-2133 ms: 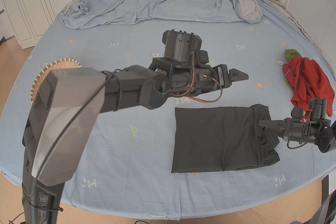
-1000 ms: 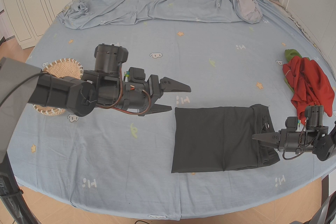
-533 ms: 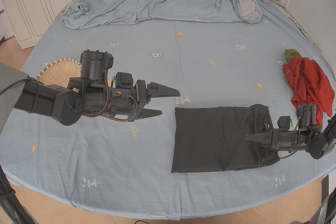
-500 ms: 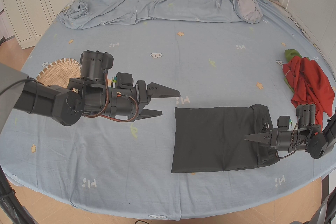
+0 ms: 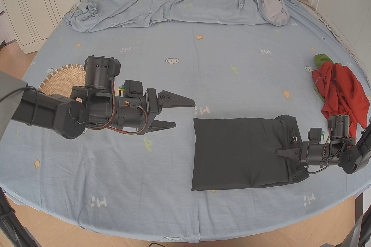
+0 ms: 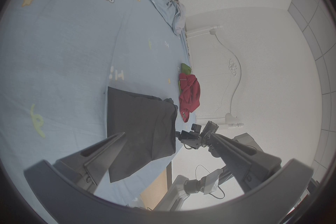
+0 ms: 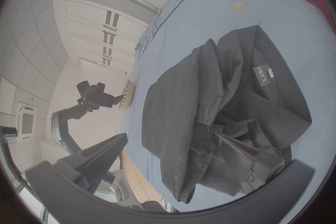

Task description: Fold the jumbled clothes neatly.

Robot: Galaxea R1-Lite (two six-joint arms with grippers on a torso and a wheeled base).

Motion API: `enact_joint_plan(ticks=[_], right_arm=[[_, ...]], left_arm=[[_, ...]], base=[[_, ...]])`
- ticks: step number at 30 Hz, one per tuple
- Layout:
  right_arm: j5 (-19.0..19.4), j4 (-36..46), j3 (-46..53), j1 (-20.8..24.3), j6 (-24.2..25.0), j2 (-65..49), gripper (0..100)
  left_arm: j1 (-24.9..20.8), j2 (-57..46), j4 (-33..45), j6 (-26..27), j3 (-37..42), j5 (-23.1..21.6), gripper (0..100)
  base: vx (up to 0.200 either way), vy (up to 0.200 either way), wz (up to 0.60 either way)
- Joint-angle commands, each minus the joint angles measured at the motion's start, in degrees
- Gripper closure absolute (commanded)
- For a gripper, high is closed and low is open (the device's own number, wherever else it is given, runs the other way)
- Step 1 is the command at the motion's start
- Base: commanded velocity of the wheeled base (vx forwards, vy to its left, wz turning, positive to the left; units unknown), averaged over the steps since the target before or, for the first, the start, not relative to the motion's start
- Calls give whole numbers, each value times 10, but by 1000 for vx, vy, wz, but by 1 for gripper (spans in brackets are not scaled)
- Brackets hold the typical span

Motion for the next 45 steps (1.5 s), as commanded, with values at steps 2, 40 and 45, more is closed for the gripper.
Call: enact_joint_plan(ticks=[2, 40, 45], right_arm=[[0, 5, 6, -39, 1, -44, 100], [-1, 13, 65, -121, -33, -42, 100], [-4, 10, 49, -112, -32, -18, 100]], left_arm=[[7, 2, 0, 0, 0, -2, 0], [7, 16, 0, -1, -11, -7, 0], [8, 13, 0, -1, -7, -7, 0]], base=[[0, 0, 0], [0, 0, 0], [0, 0, 0]])
